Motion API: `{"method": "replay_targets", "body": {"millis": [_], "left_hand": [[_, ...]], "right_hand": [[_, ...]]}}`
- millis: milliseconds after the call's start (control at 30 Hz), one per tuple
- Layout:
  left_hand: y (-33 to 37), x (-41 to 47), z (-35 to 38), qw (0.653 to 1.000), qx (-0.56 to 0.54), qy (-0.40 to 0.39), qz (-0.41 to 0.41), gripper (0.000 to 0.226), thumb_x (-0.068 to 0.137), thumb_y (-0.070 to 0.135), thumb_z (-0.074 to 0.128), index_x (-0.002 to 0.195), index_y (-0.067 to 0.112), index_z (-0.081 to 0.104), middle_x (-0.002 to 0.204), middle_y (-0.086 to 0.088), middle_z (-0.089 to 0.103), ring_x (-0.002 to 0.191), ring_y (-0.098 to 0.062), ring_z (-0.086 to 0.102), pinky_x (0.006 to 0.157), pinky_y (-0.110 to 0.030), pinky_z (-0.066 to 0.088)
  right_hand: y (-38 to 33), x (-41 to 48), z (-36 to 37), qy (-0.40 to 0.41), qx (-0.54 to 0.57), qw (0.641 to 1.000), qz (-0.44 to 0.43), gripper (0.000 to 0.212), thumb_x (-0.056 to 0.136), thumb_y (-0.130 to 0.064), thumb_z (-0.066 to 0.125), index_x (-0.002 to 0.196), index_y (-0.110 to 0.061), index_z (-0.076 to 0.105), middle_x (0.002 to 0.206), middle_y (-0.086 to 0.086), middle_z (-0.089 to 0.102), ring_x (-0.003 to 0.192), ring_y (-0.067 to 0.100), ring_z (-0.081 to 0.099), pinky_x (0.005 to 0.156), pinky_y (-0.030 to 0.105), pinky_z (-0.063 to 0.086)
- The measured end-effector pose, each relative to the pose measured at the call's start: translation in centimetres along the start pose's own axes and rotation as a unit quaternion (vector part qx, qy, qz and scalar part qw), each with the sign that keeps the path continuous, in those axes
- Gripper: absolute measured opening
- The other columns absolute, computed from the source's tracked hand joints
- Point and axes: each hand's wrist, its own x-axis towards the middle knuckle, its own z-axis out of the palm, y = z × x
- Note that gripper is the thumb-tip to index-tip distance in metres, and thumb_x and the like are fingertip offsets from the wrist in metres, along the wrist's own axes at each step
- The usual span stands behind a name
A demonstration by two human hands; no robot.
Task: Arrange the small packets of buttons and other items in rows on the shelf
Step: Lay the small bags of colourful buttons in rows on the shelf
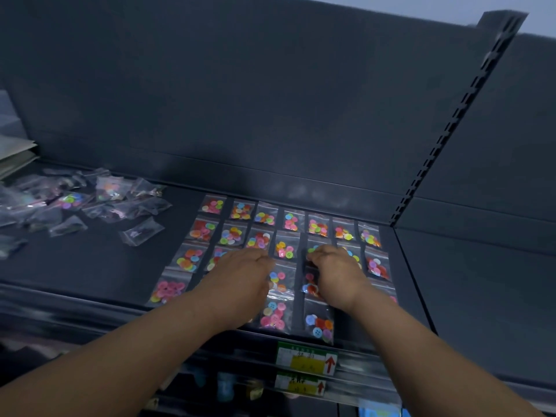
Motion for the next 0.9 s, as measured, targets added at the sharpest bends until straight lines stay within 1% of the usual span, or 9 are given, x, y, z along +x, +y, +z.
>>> {"method": "replay_targets", "body": {"millis": [33,167,267,333,400,500,667,800,900], "left_hand": [[-0.3,0.0,0.0,1.0,0.001,0.004,0.003,0.022,0.095,0.024,0.041,0.108,0.015,0.057,0.116,0.002,0.054,0.109,-0.016,0.048,0.097,-0.032,0.039],[-1.8,-0.5,-0.7,1.0,0.005,0.021,-0.011,0.039,0.094,0.028,0.046,0.131,0.015,0.05,0.134,0.0,0.048,0.123,-0.018,0.043,0.106,-0.03,0.032],[-3.6,-1.1,-2.0,0.999,0.024,0.037,-0.028,0.045,0.094,0.031,0.05,0.134,0.011,0.048,0.138,-0.005,0.047,0.129,-0.023,0.041,0.107,-0.031,0.029],[-5.4,-1.8,-3.2,0.997,0.04,0.041,-0.048,0.052,0.094,0.034,0.049,0.142,0.014,0.04,0.145,-0.004,0.041,0.134,-0.021,0.036,0.109,-0.029,0.025],[-7.7,-2.7,-4.2,0.995,0.053,0.043,-0.074,0.057,0.095,0.038,0.047,0.145,0.018,0.031,0.15,-0.002,0.033,0.138,-0.019,0.029,0.112,-0.029,0.023],[-12.0,-4.3,-5.5,0.99,0.061,0.042,-0.122,0.061,0.096,0.043,0.044,0.149,0.02,0.023,0.157,-0.002,0.021,0.144,-0.018,0.018,0.116,-0.031,0.014],[-20.0,-6.7,-7.3,0.981,0.073,0.06,-0.17,0.06,0.094,0.044,0.047,0.145,0.019,0.031,0.15,-0.003,0.033,0.137,-0.022,0.031,0.111,-0.037,0.027],[-26.5,-7.8,-8.9,0.975,0.084,0.053,-0.198,0.061,0.093,0.044,0.048,0.145,0.019,0.032,0.151,-0.004,0.033,0.137,-0.024,0.031,0.112,-0.038,0.027],[-30.6,-8.0,-9.7,0.974,0.085,0.045,-0.207,0.059,0.093,0.038,0.048,0.146,0.017,0.032,0.15,-0.006,0.035,0.136,-0.025,0.034,0.111,-0.037,0.03]], "right_hand": [[-0.1,0.0,-0.2,0.002,0.0,1.0,0.0,0.05,0.082,-0.004,0.055,0.13,-0.017,0.052,0.133,0.004,0.048,0.12,0.024,0.043,0.103,0.033,0.038],[-1.7,0.4,-1.0,0.049,0.022,0.998,-0.014,0.056,0.084,-0.005,0.049,0.138,-0.021,0.044,0.143,0.0,0.039,0.128,0.025,0.035,0.108,0.033,0.031],[-4.5,1.4,-1.5,0.094,0.031,0.994,-0.056,0.044,0.094,-0.023,0.046,0.137,-0.022,0.044,0.146,0.0,0.037,0.129,0.026,0.033,0.11,0.035,0.027],[-6.7,2.1,-1.6,0.1,0.027,0.991,-0.082,0.045,0.096,-0.035,0.044,0.139,-0.023,0.042,0.146,-0.001,0.037,0.131,0.026,0.033,0.112,0.036,0.024],[-9.1,3.1,-1.6,0.099,0.021,0.989,-0.105,0.048,0.096,-0.04,0.043,0.14,-0.023,0.04,0.147,0.0,0.035,0.134,0.025,0.031,0.114,0.035,0.021],[-13.0,5.0,-1.8,0.089,0.028,0.987,-0.128,0.049,0.096,-0.041,0.043,0.141,-0.023,0.039,0.149,0.001,0.033,0.135,0.024,0.029,0.114,0.035,0.022],[-20.7,8.7,-1.4,0.059,0.063,0.982,-0.166,0.05,0.096,-0.04,0.043,0.142,-0.022,0.038,0.15,0.003,0.032,0.136,0.025,0.027,0.113,0.032,0.023],[-26.9,12.0,-0.7,0.046,0.07,0.978,-0.193,0.047,0.096,-0.036,0.044,0.14,-0.022,0.04,0.149,0.005,0.034,0.134,0.027,0.032,0.111,0.031,0.027],[-30.7,14.4,0.1,0.03,0.084,0.976,-0.2,0.045,0.097,-0.035,0.044,0.139,-0.021,0.041,0.15,0.004,0.032,0.137,0.025,0.028,0.113,0.033,0.025]]}}
